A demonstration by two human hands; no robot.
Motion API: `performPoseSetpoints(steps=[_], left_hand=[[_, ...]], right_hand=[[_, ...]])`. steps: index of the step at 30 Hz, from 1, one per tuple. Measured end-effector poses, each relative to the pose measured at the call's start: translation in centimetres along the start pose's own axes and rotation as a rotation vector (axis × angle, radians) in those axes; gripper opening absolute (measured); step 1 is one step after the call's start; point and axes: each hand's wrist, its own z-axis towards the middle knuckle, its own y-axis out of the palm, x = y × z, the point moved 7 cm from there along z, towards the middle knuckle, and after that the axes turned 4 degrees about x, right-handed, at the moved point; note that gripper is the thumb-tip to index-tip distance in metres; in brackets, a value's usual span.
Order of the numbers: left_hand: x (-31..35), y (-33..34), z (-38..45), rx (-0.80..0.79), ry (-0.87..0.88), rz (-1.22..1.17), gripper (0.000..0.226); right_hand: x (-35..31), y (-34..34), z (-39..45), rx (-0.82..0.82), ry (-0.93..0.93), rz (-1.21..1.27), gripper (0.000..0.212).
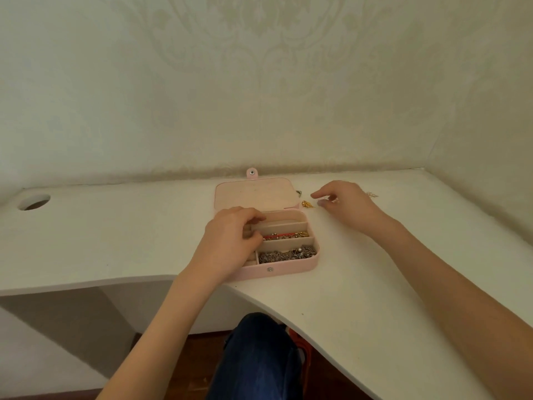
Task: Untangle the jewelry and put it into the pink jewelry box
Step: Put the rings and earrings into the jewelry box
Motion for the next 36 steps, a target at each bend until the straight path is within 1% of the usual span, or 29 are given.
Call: performPoseSetpoints(steps=[2,4,9,14,18,19,22,23,27,29,31,33,35,36], left_hand=[[-0.4,-0.4,-0.4,0.049,-0.024,0.007,0.028],[-0.6,-0.7,-0.8,0.072,-0.036,0.007,0.026],[-0.5,-0.9,-0.9,0.069,-0.056,0.02,0.023],[-0.6,-0.9,-1.0,0.083,-0.057,0.027,0.019],[-0.5,-0.9,-1.0,0.086,-0.046,0.019,0.018],[-0.5,-0.9,-1.0,0.086,-0.049,0.018,0.018],[-0.4,-0.9,-1.0,0.089,-0.059,0.016,0.017],[-0.4,-0.9,-1.0,0.088,-0.058,0.018,0.018],[-0.5,-1.0,-1.0,0.087,-0.066,0.016,0.017],[-0.5,-1.0,-1.1,0.089,-0.065,0.008,0.017],[-0.5,-1.0,-1.1,0.089,-0.064,0.006,0.017],[-0.6,-1.0,-1.1,0.088,-0.066,-0.002,0.017],[-0.8,-1.2,-1.1,0.098,-0.084,-0.038,0.018],[-0.9,-1.2,-1.1,0.102,-0.093,-0.051,0.018]], right_hand=[[-0.5,0.9,0.1,-0.028,0.0,-0.061,0.026],[-1.1,1.3,0.4,-0.02,0.019,-0.093,0.029],[-1.9,1.6,0.5,0.026,-0.011,-0.101,0.016],[-1.4,0.1,0.6,0.116,-0.009,0.055,0.013],[-0.2,0.7,0.8,0.026,0.02,0.019,0.012],[0.0,0.9,0.8,0.023,0.029,0.018,0.015],[-0.1,1.0,1.8,0.113,0.004,0.012,0.023],[-0.3,1.2,2.2,0.12,-0.004,0.009,0.025],[-1.4,3.3,3.4,0.029,-0.001,-0.058,0.029],[-1.8,3.8,3.8,0.034,-0.019,-0.143,0.026],[-2.0,3.9,3.8,0.055,-0.034,-0.154,0.023],[-2.5,3.1,3.6,0.1,-0.042,-0.07,0.02],[-3.8,1.4,2.8,0.146,-0.064,0.144,0.014],[-4.9,0.6,2.3,0.127,-0.098,0.277,0.01]])
